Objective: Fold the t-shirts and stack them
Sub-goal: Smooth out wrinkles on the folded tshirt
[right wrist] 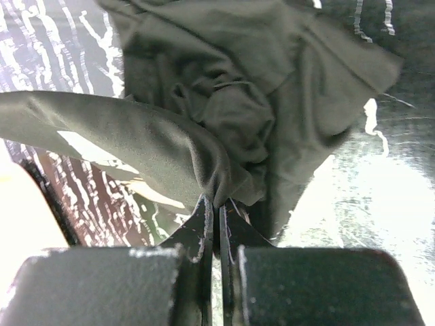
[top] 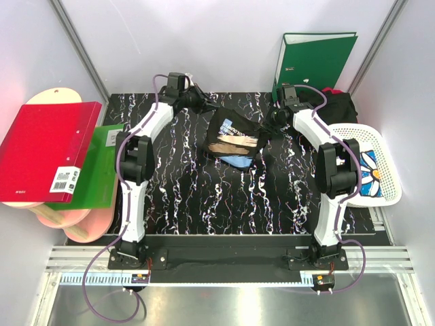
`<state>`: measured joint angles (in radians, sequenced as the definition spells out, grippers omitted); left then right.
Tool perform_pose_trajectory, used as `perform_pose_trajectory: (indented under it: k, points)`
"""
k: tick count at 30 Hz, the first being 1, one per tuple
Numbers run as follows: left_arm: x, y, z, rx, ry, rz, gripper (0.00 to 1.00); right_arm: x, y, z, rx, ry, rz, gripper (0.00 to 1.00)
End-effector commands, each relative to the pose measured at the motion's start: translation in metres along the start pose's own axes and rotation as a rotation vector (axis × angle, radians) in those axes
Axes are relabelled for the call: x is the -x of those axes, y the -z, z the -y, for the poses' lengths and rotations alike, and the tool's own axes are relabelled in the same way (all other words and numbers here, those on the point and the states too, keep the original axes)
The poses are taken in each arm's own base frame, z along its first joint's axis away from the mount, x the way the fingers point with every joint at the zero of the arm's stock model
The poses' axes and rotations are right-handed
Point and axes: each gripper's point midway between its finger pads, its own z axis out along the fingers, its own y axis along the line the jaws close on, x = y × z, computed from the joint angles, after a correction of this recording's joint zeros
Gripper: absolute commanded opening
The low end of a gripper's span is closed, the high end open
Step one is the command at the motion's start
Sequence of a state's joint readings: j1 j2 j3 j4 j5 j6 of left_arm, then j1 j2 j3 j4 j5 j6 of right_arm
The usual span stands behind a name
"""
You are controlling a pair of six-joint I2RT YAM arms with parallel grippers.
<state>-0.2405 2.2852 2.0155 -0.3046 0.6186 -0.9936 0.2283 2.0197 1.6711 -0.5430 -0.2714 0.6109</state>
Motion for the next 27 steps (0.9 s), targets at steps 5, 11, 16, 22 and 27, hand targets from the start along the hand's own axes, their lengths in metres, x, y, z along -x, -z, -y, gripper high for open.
perform_pose_trajectory:
  k: [5,11,16,22,27]
  points:
    - [0.005,-0.02,0.013,-0.094,0.015,-0.021,0.0,0.031,0.02,-0.009,-0.021,0.018,0.146,0.0]
    - [0.01,-0.017,0.028,-0.15,-0.008,0.0,0.0,0.048,0.04,-0.026,0.025,0.046,0.231,0.0]
    - [0.012,-0.009,0.042,-0.195,-0.013,0.028,0.0,0.051,0.048,-0.031,0.054,0.055,0.268,0.0]
    - [0.02,-0.004,0.058,-0.237,-0.024,0.06,0.0,0.054,0.052,-0.028,0.052,0.045,0.31,0.0]
    - [0.024,-0.012,0.06,-0.281,-0.024,0.057,0.0,0.061,0.045,-0.018,0.011,0.033,0.342,0.0]
